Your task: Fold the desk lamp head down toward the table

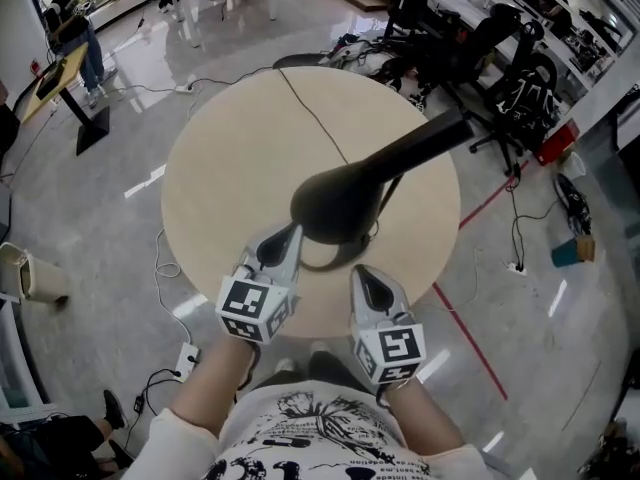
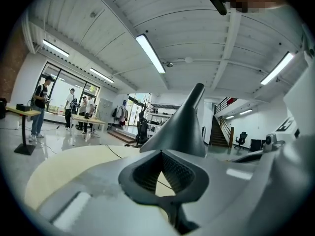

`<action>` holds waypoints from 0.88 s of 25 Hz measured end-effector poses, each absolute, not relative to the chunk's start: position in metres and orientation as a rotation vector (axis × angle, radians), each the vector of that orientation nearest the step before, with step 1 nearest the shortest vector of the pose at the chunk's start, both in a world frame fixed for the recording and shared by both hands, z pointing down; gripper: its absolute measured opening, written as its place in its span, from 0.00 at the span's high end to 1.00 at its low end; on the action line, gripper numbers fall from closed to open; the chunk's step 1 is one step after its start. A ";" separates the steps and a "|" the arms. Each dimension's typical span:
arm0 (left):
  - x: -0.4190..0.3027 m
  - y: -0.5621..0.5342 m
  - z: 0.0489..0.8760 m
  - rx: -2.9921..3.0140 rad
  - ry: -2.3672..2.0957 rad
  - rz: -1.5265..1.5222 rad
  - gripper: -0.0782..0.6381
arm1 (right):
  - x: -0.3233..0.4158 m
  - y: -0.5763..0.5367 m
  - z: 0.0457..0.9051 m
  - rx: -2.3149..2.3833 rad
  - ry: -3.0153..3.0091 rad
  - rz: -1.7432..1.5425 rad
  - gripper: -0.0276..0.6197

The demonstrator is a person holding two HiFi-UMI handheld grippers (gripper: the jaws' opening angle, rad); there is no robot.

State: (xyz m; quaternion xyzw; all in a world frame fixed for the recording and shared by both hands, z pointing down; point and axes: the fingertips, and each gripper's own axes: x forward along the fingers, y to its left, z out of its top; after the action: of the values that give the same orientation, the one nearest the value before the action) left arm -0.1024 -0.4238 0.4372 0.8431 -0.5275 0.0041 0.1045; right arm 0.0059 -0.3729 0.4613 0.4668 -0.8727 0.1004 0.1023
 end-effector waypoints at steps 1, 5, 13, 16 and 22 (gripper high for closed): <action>-0.104 -0.424 0.438 2.481 -1.556 -0.004 0.90 | 0.007 -0.373 0.462 1.384 -2.573 0.295 0.94; -0.101 -0.425 0.438 2.495 -1.529 0.003 0.90 | 0.009 -0.376 0.461 1.399 -2.564 0.289 0.94; -0.097 -0.399 0.389 2.583 -1.553 -0.154 0.89 | 0.008 -0.370 0.436 1.430 -2.584 0.219 0.94; -0.100 -0.376 0.381 2.599 -1.561 -0.174 0.89 | 0.006 -0.363 0.427 1.455 -2.589 0.185 0.94; -0.098 -0.328 0.407 2.583 -1.477 -0.118 0.89 | -0.002 -0.337 0.431 1.485 -2.582 0.154 0.94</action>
State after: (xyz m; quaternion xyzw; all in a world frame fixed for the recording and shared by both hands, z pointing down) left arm -0.0983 -0.3281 0.4074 0.8646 -0.4942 -0.0396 0.0818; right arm -0.0019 -0.3372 0.4306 0.4963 -0.8630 0.0515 0.0796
